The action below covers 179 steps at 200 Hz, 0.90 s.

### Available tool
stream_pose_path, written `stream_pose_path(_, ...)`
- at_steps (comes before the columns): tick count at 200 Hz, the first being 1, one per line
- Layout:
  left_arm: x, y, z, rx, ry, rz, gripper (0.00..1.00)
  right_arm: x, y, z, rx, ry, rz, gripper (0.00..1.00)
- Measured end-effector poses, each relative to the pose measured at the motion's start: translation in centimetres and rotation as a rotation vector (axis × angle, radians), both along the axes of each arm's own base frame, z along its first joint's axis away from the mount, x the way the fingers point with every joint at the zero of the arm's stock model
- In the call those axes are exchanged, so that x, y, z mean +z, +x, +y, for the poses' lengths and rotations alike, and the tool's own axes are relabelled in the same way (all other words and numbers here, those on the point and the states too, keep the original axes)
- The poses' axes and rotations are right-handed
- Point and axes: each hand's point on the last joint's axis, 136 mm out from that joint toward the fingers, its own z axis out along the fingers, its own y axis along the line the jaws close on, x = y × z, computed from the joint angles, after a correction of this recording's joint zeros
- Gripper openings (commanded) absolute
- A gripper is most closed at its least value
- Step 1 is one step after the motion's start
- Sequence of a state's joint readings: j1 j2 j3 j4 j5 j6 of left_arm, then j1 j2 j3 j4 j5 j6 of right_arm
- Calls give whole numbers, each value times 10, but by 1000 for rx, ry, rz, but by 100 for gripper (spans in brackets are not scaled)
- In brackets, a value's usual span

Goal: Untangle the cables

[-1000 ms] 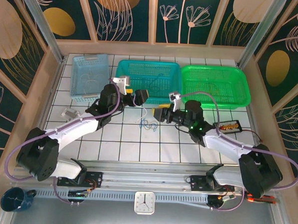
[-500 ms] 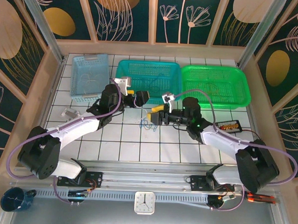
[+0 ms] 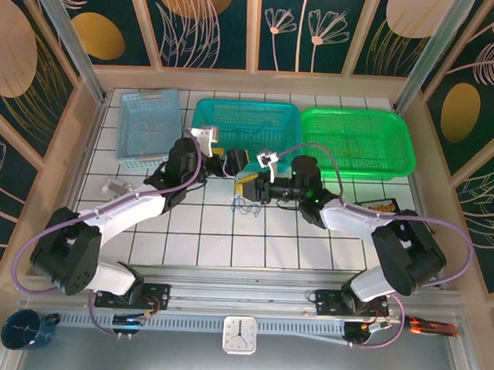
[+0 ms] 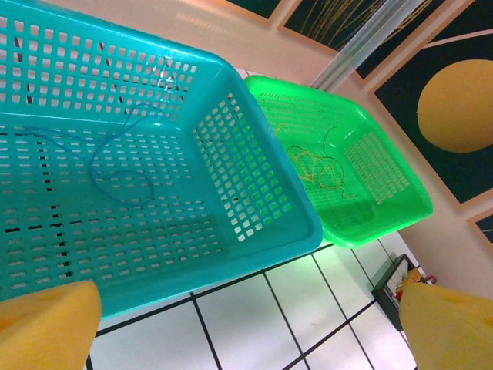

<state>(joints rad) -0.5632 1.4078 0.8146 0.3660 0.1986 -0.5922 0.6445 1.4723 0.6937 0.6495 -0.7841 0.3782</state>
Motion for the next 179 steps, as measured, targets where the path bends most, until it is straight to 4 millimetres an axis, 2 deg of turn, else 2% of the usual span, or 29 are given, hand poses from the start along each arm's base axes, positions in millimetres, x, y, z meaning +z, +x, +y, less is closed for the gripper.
stream_pose_path(50,-8,4,-2,3,4,12,99,31,0,2,22,50,-38,0)
stream_pose_path(105,10,13,-3,15,-46,-69,99,51,10,-5,23,66,25,0)
stream_pose_path(122,13,18,1,36,-53,-88,99,59,19,-7,19,85,57,0)
stream_pose_path(136,1,14,0,14,-20,-78,99,78,41,-13,-27,134,38,0)
stream_pose_path(153,-30,5,-4,-18,42,-20,99,112,65,-25,-74,217,-8,0)
stream_pose_path(167,-53,0,-2,-27,87,29,99,134,72,-32,-88,273,-43,0)
stream_pose_path(179,-64,-4,0,-29,109,54,99,145,72,-35,-86,302,-60,0)
